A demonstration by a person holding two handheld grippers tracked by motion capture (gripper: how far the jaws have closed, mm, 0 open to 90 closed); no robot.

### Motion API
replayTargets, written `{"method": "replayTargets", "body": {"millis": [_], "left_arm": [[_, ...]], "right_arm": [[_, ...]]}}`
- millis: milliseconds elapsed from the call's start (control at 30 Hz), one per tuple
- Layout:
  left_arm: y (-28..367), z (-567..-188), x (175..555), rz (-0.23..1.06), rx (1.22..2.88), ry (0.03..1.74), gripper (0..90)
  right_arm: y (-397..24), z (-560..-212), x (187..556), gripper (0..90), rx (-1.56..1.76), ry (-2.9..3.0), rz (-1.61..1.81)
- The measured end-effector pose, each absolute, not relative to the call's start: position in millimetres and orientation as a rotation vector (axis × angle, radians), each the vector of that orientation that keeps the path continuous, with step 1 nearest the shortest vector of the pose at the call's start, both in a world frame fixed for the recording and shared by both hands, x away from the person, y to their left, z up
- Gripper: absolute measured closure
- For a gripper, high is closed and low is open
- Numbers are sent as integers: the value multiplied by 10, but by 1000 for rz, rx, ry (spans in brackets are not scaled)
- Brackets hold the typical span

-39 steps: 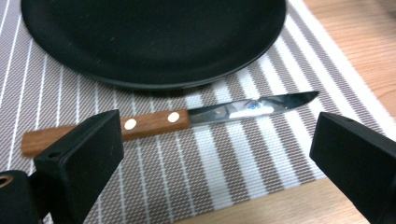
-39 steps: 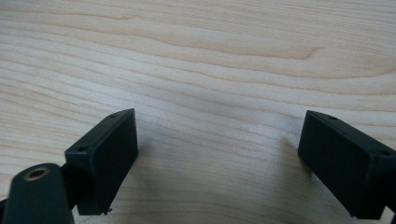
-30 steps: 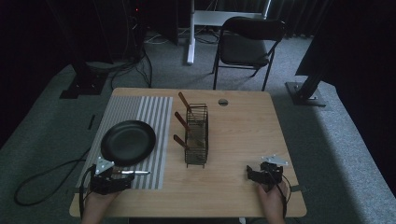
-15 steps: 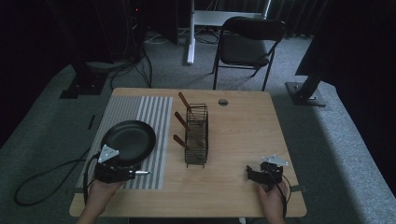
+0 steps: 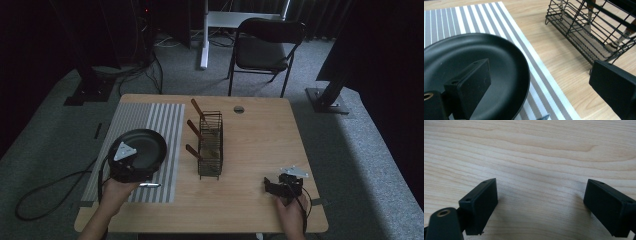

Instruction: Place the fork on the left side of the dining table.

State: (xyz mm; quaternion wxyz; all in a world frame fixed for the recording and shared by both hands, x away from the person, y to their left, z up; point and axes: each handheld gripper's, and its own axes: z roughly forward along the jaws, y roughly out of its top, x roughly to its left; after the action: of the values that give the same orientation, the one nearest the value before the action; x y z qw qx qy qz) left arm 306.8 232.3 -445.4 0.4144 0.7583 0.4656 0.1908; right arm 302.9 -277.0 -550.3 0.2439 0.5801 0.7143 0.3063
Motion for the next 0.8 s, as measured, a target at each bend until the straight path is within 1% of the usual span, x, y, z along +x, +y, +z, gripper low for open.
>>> {"method": "replayTargets", "body": {"millis": [400,600,800], "left_arm": [[2091,-4215,3326,485,1919,1093,40],[2008,-4147,3465,442,1911,1085,40],[1907,-4072,3586,437,1916,1076,40]], "right_arm": [[-2770,-5503,3028,117,1586,1951,836],[-2769,-5503,3028,117,1587,1950,837],[-2771,-5503,3029,117,1583,1951,836]]}}
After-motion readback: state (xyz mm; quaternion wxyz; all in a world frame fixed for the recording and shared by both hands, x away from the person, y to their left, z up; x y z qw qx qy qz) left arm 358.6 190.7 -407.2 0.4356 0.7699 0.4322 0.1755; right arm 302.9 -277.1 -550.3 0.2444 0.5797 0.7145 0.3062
